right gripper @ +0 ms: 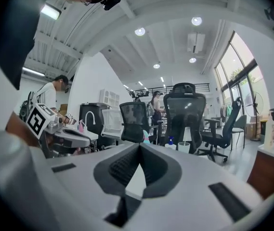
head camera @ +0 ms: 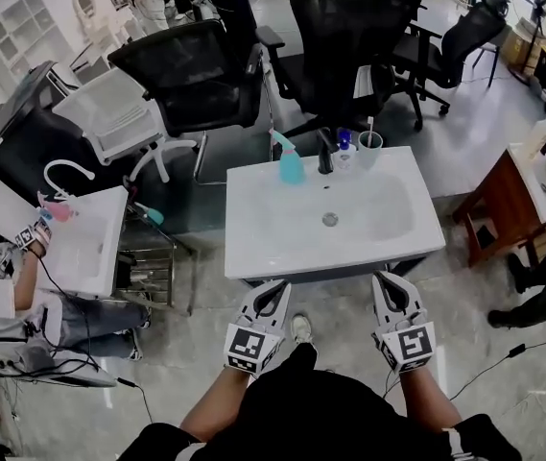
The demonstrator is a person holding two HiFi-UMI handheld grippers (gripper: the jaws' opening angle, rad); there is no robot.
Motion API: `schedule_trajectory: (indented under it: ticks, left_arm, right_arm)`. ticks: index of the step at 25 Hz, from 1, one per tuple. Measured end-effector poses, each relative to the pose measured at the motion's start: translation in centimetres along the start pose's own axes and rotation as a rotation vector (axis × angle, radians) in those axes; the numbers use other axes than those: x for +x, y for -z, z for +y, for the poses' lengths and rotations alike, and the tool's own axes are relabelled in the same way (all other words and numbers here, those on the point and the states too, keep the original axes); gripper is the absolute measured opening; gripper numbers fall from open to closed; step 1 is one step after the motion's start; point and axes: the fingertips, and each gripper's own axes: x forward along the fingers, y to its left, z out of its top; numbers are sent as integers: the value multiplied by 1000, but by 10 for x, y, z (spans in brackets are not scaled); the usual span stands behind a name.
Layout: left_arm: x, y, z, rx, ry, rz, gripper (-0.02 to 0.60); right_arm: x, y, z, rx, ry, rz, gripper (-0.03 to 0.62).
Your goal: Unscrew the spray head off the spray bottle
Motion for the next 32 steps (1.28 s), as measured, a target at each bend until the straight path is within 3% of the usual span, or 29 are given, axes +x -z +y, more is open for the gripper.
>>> schedule_trajectory:
  ticks: [3,11,15,21,27,32]
  left_arm:
    - [26,-7,29,4,12,-1,15]
    - [82,-20,104,33,27,3,15]
    - [97,-22,129,6,24,-12,15]
    - [113,-30,151,-4,14,-35,15]
    - [128,-10,160,-44,8,-1,15]
    - [148,-14,170,-51,-34,14,15]
  right_arm:
    - [38,-8,-10,-31,0,5,6]
    - [124,-10,-23,8,2,20,6]
    - [153,-15,-26,18,5,15,6]
    - [181,-18,-29,33,4,12,6]
    - [200,-13,-45,36,-3,31,6]
    - [218,-10,-57,42,-47,50,6]
